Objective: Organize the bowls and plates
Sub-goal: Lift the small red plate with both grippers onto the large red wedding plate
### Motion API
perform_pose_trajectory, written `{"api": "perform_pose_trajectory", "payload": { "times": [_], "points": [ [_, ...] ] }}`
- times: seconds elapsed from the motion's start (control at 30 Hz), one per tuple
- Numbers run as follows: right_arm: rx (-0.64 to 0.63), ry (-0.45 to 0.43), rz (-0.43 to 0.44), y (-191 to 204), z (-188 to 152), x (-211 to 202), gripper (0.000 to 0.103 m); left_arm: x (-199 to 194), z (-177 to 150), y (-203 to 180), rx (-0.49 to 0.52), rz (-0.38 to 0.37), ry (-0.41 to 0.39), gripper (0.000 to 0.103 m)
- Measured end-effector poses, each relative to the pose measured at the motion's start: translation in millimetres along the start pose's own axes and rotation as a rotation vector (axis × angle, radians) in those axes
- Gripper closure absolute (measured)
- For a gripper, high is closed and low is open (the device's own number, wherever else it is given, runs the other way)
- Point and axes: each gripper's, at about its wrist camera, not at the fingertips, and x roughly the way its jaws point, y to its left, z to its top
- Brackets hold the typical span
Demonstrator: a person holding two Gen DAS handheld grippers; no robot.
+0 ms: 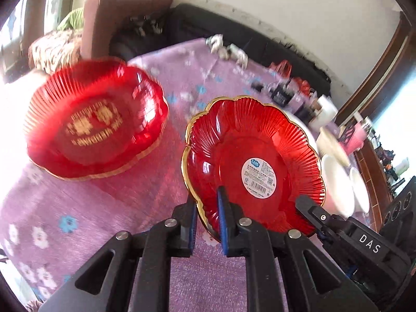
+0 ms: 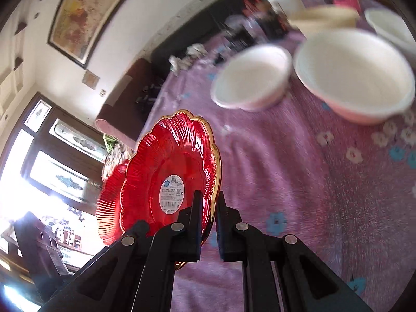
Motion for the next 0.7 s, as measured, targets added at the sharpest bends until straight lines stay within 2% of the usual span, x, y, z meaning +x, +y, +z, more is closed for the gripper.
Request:
{"api": "perform_pose_trajectory", "payload": {
  "times": [0.17, 0.37, 0.57, 0.7],
  "points": [
    [-0.06, -0.038, 0.04, 39, -2, -16, 0.093, -37, 13, 14, -0.002, 0.008, -0.094, 0.088],
    [-0.11, -0.03, 0.079, 81, -8, -7, 0.093, -60, 27, 42, -0.028, 0.044, -0.148, 0.088],
    [-0.137, 0.014, 0.112, 115, -15, 21, 0.093, -63, 42, 80, -0.08, 0.087, -0.157, 0.087],
    [-0.137, 0.057, 0.128, 134, -19, 51, 0.093, -53, 55, 103, -0.087, 0.132, -0.131, 0.087]
  ]
}}
